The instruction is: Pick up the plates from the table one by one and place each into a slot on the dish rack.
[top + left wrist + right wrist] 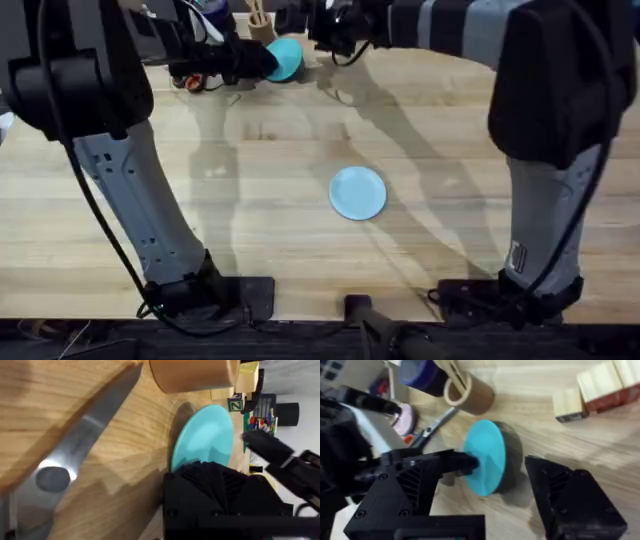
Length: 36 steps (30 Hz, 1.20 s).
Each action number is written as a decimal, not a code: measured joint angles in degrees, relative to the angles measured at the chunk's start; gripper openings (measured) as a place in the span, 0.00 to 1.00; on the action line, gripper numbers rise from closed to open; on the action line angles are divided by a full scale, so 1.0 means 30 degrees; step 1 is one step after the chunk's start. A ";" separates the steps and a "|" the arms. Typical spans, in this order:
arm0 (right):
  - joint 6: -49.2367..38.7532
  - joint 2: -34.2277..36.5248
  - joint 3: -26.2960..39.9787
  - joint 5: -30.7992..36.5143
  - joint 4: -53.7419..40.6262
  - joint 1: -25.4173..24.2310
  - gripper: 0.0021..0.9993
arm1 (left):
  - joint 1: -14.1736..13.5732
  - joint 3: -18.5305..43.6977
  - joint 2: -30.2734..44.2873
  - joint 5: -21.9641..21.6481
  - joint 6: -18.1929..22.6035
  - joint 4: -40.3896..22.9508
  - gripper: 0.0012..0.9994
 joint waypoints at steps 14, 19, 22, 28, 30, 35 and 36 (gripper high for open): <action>0.0782 0.0994 0.0051 -0.0006 0.0505 0.0598 1.00 | 0.0000 0.0000 0.0000 0.0000 0.0001 -0.0028 0.04; 0.0916 0.1342 0.0073 0.0002 0.0766 0.0765 0.99 | -0.0007 0.0029 0.0000 0.0000 0.0091 -0.0235 0.04; 0.1078 0.1395 0.0117 -0.0001 0.0937 0.0765 0.98 | -0.0007 0.0036 0.0000 0.0000 0.0148 -0.0268 0.04; 0.1655 0.1684 0.0124 0.0020 0.1696 0.0765 0.93 | -0.0007 0.0044 0.0000 0.0000 0.0160 -0.0290 0.04; 0.1762 0.1691 0.0124 0.0089 0.1750 0.0762 0.86 | -0.0007 0.0044 0.0000 -0.0003 0.0168 -0.0290 0.04; 0.1977 0.1698 0.0124 0.0162 0.1714 0.0765 0.67 | -0.0007 0.0044 0.0000 0.0000 0.0204 -0.0290 0.04; 0.1999 0.1696 0.0124 0.0169 0.1707 0.0765 0.63 | -0.0007 0.0044 0.0000 0.0000 0.0211 -0.0292 0.04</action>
